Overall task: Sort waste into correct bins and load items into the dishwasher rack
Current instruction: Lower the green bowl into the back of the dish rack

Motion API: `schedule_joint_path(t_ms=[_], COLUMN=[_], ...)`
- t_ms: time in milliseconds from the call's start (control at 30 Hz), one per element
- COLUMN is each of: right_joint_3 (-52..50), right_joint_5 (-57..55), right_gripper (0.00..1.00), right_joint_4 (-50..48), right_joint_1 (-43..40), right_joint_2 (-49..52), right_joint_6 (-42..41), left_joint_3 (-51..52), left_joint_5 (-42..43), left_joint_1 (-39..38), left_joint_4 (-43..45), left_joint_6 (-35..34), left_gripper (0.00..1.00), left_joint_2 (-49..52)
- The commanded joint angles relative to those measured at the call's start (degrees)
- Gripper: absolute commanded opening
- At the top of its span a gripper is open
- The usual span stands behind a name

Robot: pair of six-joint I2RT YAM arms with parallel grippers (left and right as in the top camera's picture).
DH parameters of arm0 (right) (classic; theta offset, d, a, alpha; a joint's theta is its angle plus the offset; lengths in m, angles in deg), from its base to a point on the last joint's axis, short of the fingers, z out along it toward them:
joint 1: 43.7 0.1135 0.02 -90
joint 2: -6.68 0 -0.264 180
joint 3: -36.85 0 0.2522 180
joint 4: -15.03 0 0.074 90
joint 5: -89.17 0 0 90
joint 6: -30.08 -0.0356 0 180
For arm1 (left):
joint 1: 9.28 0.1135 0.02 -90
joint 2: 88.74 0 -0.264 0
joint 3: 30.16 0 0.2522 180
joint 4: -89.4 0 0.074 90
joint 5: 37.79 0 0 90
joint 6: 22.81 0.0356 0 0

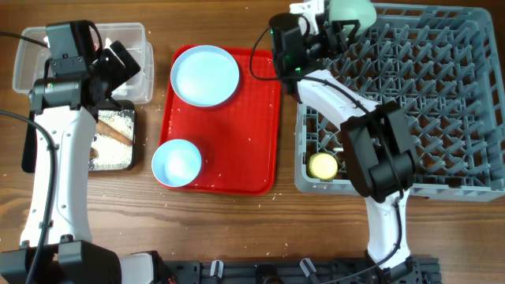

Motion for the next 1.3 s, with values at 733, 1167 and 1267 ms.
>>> schedule_joint_path(t_ms=[733, 1167, 1267], right_joint_3=[0.1, 0.1, 0.1], right_joint_5=[52.6, 68.8, 68.8], right_gripper=[0.72, 0.60, 0.60], right_joint_4=[30.1, 32.6, 31.8], right_joint_1=[-7.9, -20.4, -21.3], right_joint_2=[-30.2, -14.8, -12.4], right_joint_6=[-58.6, -72.9, -72.8], left_joint_3=[-0.4, -0.4, -0.4], left_joint_5=[0.1, 0.1, 0.1], left_joint_1=[0.3, 0.3, 0.3], left_joint_4=[0.1, 0.1, 0.1], left_joint_6=[-0.5, -0.5, -0.5], left_gripper=[1.00, 1.00, 1.00], left_joint_2=[0.0, 0.0, 0.0])
